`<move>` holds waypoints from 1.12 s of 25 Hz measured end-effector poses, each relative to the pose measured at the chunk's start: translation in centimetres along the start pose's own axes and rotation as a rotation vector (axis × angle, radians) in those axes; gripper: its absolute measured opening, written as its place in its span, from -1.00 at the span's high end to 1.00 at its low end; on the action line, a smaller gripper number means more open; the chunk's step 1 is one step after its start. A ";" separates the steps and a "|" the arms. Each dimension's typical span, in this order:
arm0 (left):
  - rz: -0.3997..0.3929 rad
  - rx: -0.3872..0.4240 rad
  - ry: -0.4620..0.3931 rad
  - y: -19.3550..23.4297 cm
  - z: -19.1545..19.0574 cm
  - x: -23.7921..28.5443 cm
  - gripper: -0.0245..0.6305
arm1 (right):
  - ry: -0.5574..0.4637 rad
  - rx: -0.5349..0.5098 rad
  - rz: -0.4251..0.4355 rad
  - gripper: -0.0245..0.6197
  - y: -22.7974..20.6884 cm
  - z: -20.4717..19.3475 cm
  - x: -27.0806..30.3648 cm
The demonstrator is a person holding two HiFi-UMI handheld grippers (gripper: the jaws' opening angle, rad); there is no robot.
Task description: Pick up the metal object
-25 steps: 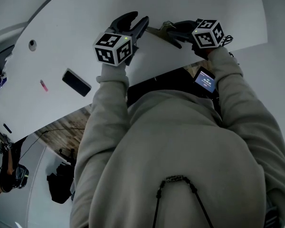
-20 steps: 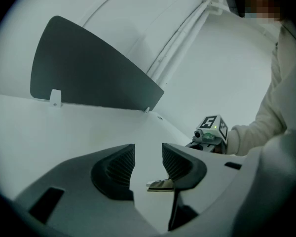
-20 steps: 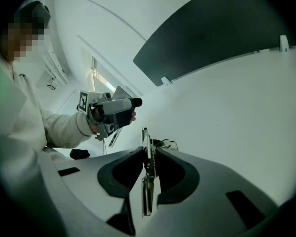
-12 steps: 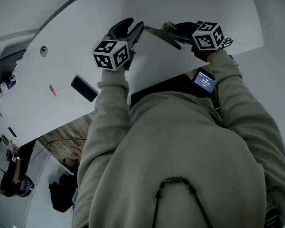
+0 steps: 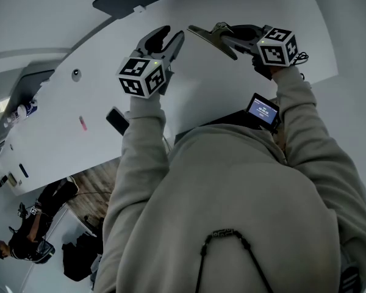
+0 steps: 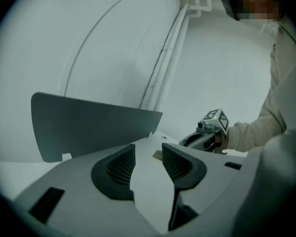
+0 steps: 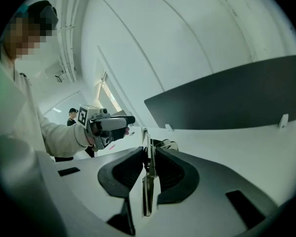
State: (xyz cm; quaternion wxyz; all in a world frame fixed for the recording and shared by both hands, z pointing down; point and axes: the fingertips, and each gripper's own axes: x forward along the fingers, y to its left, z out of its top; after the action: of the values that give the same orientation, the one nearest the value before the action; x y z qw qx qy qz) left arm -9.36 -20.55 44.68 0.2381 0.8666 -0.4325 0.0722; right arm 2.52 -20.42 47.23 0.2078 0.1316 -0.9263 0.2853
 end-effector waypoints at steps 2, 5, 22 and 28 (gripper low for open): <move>0.015 0.019 -0.025 0.5 1.7 -0.5 0.40 | -0.032 -0.027 -0.011 0.64 -0.3 2.1 -0.6; 0.029 0.009 -0.079 1.5 4.0 -0.9 0.40 | -0.049 -0.084 -0.025 0.64 -0.2 5.1 -1.0; 0.012 0.285 -0.367 -10.5 20.6 -13.3 0.91 | -0.373 -0.445 -0.225 0.64 16.4 21.6 -15.2; 0.044 0.301 -0.382 -10.3 21.0 -13.7 0.91 | -0.440 -0.492 -0.243 0.64 17.5 22.3 -15.9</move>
State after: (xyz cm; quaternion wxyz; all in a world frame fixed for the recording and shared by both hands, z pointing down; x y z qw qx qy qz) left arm -11.42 -15.41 18.10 0.0185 0.8807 -0.4727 -0.0242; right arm 3.21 -17.44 14.88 0.0614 0.2451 -0.9675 -0.0085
